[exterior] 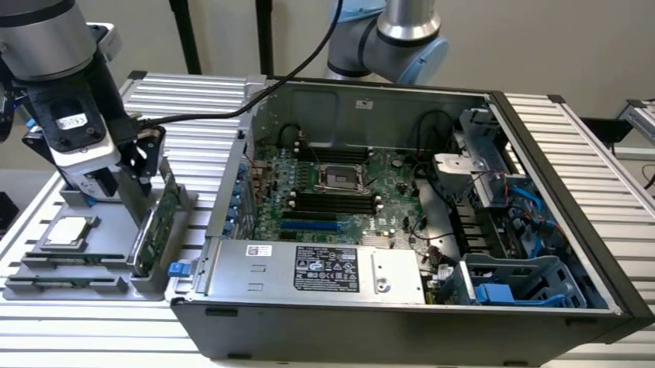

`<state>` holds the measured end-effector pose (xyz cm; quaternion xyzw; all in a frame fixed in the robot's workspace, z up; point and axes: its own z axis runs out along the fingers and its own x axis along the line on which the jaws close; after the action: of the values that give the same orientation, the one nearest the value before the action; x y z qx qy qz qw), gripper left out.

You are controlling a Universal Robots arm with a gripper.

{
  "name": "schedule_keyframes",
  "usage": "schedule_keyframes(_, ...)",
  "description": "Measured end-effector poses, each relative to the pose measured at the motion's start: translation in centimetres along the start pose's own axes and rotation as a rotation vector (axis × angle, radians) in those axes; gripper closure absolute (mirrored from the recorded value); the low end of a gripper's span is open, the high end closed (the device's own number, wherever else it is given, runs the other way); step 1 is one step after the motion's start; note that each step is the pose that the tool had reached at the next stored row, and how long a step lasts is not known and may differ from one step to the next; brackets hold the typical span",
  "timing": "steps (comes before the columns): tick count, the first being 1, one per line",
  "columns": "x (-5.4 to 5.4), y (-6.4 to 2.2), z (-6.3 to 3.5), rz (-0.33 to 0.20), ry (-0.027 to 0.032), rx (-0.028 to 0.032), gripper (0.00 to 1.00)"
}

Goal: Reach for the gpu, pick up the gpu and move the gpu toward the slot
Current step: 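Pick up the gpu and move the gpu toward the slot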

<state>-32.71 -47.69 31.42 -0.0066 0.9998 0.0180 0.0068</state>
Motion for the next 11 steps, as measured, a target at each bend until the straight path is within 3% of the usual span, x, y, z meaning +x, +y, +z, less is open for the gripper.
schedule_keyframes(11,0.0,-0.06,2.0,0.0,-0.0001,-0.0001,0.52)
